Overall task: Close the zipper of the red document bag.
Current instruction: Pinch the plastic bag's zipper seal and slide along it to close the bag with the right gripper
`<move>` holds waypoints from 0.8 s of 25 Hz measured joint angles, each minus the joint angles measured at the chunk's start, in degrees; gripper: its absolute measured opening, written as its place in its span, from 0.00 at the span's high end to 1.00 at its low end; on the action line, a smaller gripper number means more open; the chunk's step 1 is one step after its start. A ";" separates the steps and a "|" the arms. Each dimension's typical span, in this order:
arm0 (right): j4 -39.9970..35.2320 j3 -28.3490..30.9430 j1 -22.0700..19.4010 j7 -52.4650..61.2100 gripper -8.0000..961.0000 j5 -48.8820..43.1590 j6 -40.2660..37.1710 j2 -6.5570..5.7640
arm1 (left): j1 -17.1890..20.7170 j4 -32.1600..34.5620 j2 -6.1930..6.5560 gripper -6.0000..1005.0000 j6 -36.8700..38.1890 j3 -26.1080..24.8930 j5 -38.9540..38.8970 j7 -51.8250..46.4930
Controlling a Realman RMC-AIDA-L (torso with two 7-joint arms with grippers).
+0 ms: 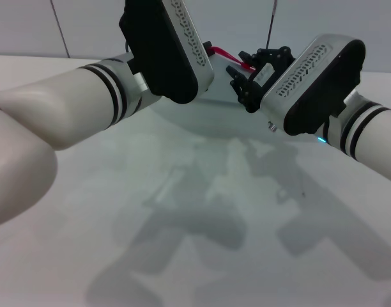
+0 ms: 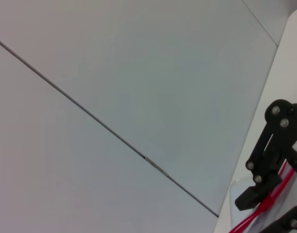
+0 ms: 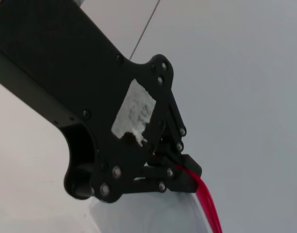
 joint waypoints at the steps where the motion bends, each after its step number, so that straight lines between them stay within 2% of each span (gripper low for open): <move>1: 0.00 0.01 0.00 0.04 0.64 0.00 0.00 0.01 | 0.00 0.00 0.00 0.96 -0.01 0.00 0.01 0.00; 3: 0.00 0.02 0.00 0.15 0.70 0.00 0.00 0.00 | 0.00 0.00 0.00 0.96 -0.02 0.00 0.02 0.03; 20: 0.35 0.13 0.09 0.61 0.75 0.24 0.01 0.17 | -0.21 -0.51 -0.09 0.96 -0.11 0.17 0.06 -0.10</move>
